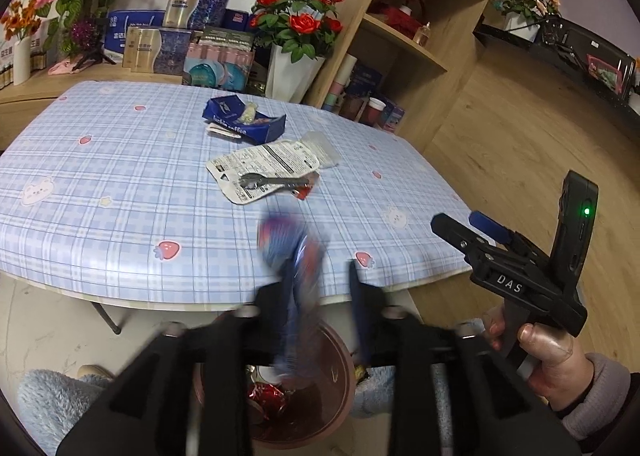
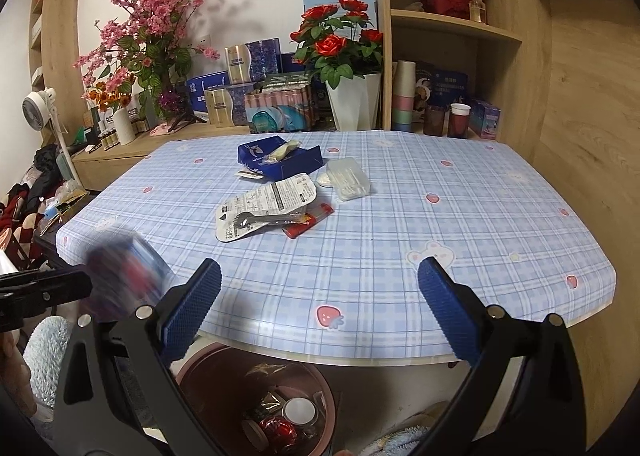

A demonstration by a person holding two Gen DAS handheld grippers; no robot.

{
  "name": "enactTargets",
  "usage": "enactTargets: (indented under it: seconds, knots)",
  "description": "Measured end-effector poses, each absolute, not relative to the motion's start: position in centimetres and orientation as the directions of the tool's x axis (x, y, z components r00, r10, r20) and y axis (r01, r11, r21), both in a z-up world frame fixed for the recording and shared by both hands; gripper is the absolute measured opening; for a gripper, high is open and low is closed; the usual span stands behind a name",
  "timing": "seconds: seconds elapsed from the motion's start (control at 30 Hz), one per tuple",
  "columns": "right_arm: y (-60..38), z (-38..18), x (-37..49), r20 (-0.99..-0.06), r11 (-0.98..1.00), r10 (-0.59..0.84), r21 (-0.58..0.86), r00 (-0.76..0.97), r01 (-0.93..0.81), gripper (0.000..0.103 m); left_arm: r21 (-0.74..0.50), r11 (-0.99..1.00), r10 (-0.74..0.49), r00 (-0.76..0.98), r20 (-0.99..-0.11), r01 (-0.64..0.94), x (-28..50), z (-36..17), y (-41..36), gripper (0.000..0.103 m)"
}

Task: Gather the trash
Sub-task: 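Carry the wrapper over the brown bin and open the left tool, then reach the left tool to the clear bag with white label and grasp it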

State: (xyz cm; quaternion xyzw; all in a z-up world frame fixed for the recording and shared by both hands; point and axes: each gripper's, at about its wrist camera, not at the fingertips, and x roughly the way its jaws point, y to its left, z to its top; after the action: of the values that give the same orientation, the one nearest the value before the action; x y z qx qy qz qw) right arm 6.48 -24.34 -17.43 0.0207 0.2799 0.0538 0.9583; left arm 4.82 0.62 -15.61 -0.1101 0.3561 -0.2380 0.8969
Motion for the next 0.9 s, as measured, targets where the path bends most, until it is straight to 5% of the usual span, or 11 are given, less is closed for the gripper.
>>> enactTargets:
  seconds: [0.53, 0.9]
  knots:
    - [-25.2, -17.9, 6.9, -0.538, 0.995, 0.101, 0.069, 0.837, -0.075, 0.097, -0.257, 0.933, -0.357, 0.727, -0.587, 0.251, 6.2, -15.2, 3.2, 0.061]
    - [-25.4, -18.8, 7.9, -0.562, 0.992, 0.121, 0.084, 0.818, -0.089, 0.097, -0.235, 0.946, -0.323, 0.734, -0.597, 0.225, 7.2, -15.5, 3.8, 0.061]
